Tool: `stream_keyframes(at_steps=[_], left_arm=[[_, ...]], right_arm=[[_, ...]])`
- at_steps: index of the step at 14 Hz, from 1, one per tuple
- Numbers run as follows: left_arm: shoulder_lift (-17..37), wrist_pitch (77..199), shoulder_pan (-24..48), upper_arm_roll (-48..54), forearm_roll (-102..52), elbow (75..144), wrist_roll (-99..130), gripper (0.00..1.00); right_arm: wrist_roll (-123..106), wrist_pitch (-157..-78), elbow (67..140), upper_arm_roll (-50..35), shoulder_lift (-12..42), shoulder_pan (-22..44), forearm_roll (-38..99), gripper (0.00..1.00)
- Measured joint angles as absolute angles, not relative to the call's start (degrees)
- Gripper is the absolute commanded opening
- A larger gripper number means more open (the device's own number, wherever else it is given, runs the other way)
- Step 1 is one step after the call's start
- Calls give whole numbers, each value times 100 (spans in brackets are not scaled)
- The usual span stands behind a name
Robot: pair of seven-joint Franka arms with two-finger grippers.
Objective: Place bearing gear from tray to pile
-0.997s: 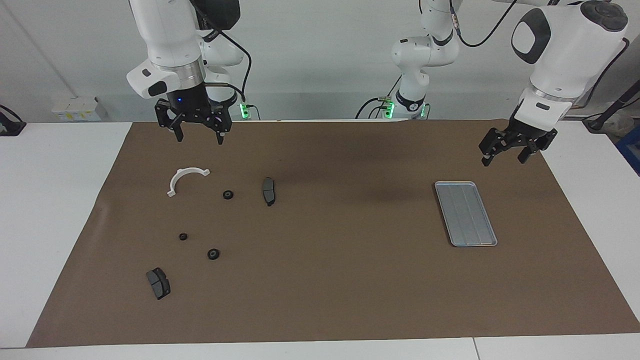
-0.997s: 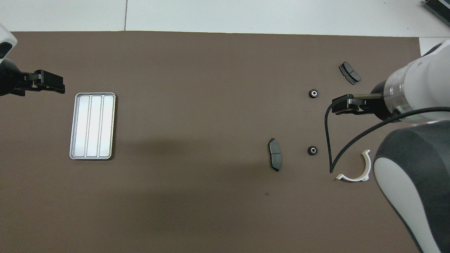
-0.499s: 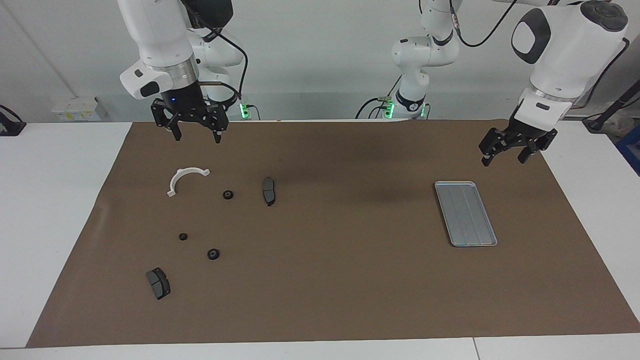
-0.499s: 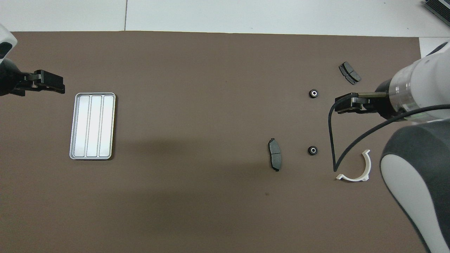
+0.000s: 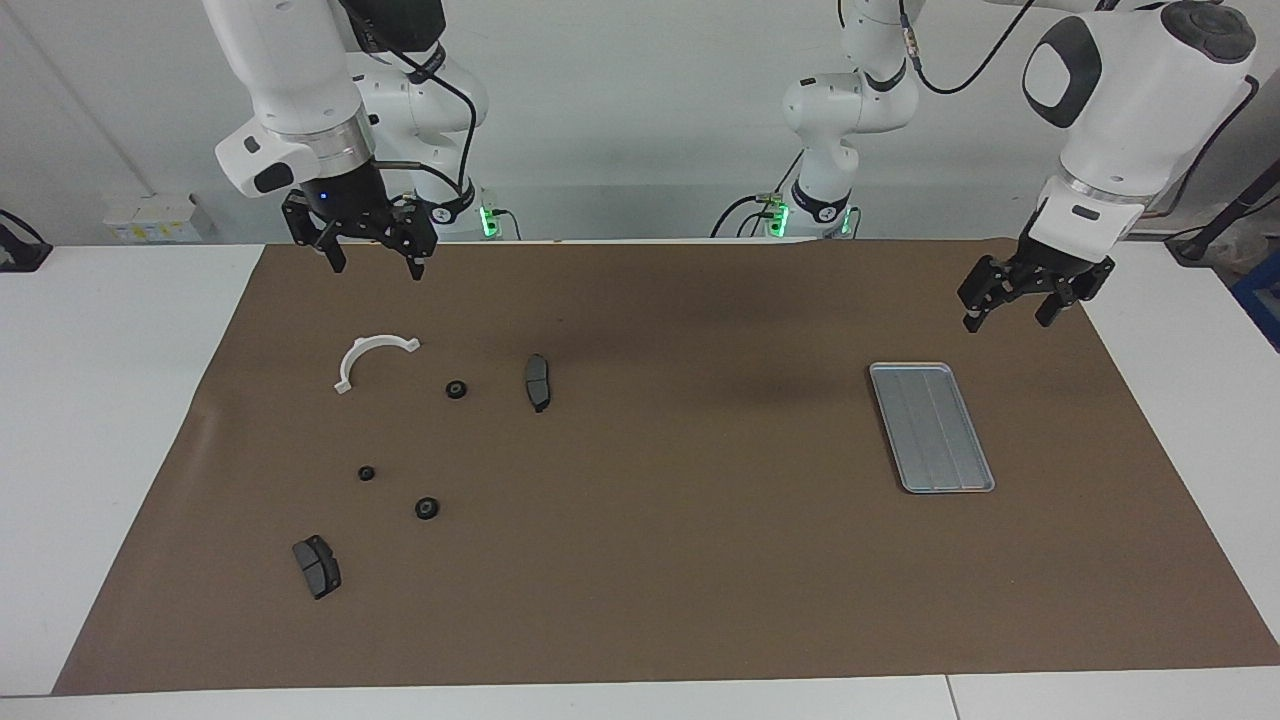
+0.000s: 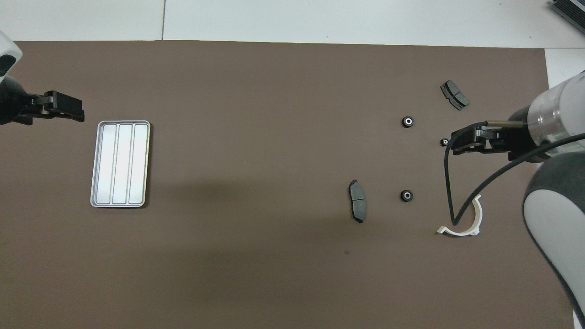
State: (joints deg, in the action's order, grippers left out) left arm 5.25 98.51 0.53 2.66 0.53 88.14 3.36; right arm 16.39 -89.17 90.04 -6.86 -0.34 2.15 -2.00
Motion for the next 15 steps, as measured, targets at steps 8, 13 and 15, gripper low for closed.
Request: stream_keyframes(at_steps=[8,13,15], left_arm=[[524,9851,53,266,53,8814,336,100],[524,9851,53,266,53,8814,336,100],[524,9851,53,266,53,8814,336,100]], right_arm=[[1639,-8880,9007,-666,-35,306,-200,100],[1497,-8878,9011,-596,-35,313,-201,100],[1332,-8875,9014,-541,-35,313,-201,100]])
